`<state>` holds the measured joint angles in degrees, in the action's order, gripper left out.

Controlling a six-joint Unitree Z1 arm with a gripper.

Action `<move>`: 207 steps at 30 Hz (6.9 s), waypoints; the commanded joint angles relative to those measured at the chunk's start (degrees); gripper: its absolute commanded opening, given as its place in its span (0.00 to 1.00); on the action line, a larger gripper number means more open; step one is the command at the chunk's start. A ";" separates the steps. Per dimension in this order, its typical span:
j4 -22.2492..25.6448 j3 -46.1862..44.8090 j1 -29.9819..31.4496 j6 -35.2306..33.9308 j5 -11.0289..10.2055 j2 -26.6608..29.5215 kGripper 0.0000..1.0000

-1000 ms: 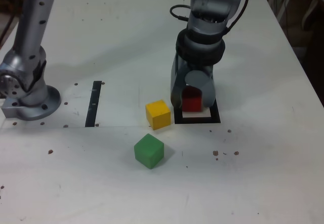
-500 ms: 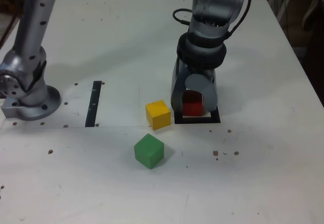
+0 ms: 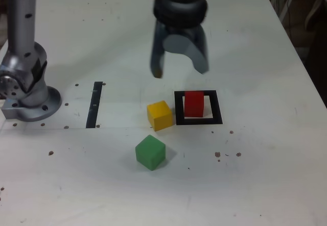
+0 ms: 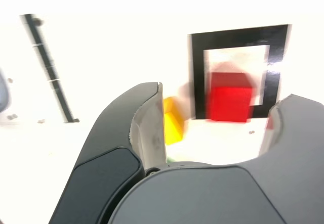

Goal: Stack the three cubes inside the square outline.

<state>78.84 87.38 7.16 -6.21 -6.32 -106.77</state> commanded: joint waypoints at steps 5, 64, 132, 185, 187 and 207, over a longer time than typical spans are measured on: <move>0.82 -7.73 3.24 -5.40 2.44 7.55 1.00; -18.90 -21.09 7.92 -10.75 5.69 -3.02 0.53; -20.77 -23.31 7.59 -4.97 7.95 1.50 0.99; -16.01 -21.32 6.70 -4.77 4.45 2.04 0.17; -12.18 -18.28 6.69 -4.95 3.80 2.61 0.17; 6.73 14.57 4.13 0.91 0.85 -7.52 0.17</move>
<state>85.08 101.18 11.47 -5.58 -5.38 -113.33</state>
